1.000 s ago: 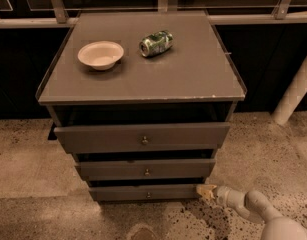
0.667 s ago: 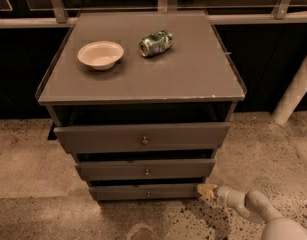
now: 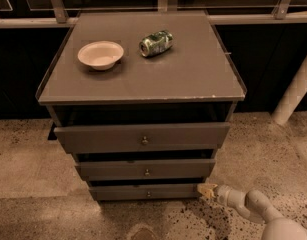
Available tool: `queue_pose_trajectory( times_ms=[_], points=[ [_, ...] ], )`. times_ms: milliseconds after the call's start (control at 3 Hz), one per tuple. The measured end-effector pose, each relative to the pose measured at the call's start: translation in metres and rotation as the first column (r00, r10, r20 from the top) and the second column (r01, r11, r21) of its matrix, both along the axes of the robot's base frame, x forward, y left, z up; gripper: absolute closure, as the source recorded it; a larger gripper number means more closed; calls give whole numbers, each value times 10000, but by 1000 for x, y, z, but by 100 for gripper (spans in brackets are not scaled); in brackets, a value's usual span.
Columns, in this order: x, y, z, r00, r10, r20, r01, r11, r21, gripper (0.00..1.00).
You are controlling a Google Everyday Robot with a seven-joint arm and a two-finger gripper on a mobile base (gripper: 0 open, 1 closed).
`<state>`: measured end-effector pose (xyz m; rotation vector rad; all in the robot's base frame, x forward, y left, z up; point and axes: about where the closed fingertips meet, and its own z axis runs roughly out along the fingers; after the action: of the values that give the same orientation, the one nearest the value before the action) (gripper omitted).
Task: Close bottom drawer
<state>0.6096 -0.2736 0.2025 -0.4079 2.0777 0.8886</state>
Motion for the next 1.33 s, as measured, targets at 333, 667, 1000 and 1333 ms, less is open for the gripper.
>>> queue_pose_trajectory(
  times_ms=[333, 667, 1000, 1333],
  points=[
    [-29, -11, -9, 9989, -455, 53, 454, 9986, 285, 100],
    [-55, -8, -9, 9994, -328, 66, 326, 9992, 245, 81],
    [-58, -5, -11, 9996, -293, 13, 292, 9991, 296, 58],
    [-58, -5, -11, 9996, -292, 13, 291, 9991, 297, 35]
  ],
)
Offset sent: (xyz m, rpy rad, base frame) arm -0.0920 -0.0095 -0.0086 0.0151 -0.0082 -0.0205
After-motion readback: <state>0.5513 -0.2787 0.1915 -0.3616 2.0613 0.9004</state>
